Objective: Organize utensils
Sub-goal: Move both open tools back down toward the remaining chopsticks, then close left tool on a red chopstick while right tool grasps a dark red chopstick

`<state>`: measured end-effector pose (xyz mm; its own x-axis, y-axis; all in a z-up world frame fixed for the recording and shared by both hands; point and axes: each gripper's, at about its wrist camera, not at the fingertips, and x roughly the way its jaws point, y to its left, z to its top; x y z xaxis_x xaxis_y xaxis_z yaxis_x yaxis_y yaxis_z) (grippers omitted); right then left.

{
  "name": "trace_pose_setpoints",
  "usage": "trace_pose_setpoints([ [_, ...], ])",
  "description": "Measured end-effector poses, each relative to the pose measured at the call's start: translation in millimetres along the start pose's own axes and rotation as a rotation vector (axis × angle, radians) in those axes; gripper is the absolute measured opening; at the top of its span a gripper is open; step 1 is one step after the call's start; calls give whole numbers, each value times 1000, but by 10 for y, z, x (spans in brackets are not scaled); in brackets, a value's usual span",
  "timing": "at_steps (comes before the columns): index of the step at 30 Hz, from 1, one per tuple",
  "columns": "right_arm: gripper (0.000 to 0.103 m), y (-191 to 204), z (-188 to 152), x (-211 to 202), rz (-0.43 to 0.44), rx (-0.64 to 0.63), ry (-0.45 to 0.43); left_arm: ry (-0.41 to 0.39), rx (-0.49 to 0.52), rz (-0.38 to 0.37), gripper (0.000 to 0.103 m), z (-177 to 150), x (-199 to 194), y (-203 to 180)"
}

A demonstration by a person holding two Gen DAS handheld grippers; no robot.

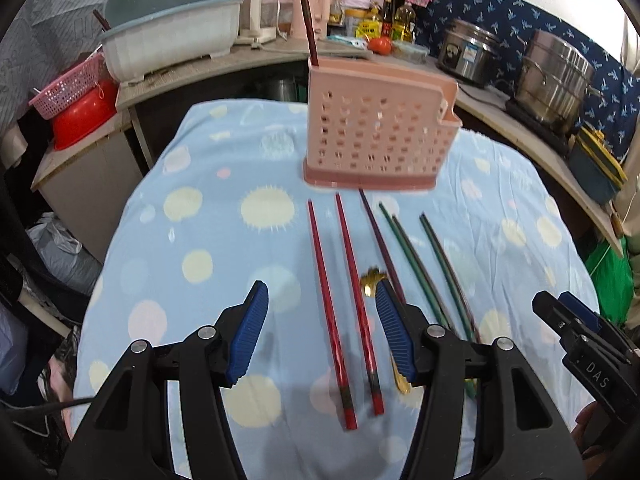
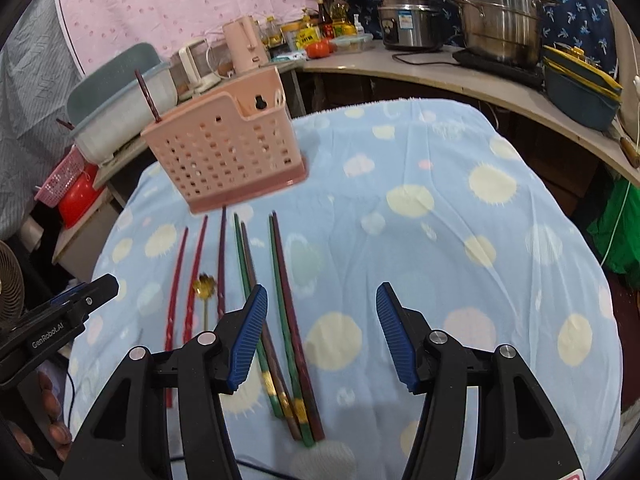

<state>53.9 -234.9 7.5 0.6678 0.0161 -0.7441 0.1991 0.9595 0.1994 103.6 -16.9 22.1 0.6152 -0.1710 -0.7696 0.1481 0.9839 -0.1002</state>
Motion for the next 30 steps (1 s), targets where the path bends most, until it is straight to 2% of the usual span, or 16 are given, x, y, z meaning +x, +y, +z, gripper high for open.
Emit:
trace_pose_setpoints([
  [9,55,-16,-366,147,-14,-44,68,70,7,5,53,-436,142,-45],
  [12,52,-9,-427,179,-13,-54,78,80,11,10,53,-520,169,-50],
  [20,33,-23,-544,285,-17,-74,116,109,4,12,51,-622,250,-32],
  [30,26,27,-580,270,-3,-106,119,135,-10,15,48,-664,326,17],
])
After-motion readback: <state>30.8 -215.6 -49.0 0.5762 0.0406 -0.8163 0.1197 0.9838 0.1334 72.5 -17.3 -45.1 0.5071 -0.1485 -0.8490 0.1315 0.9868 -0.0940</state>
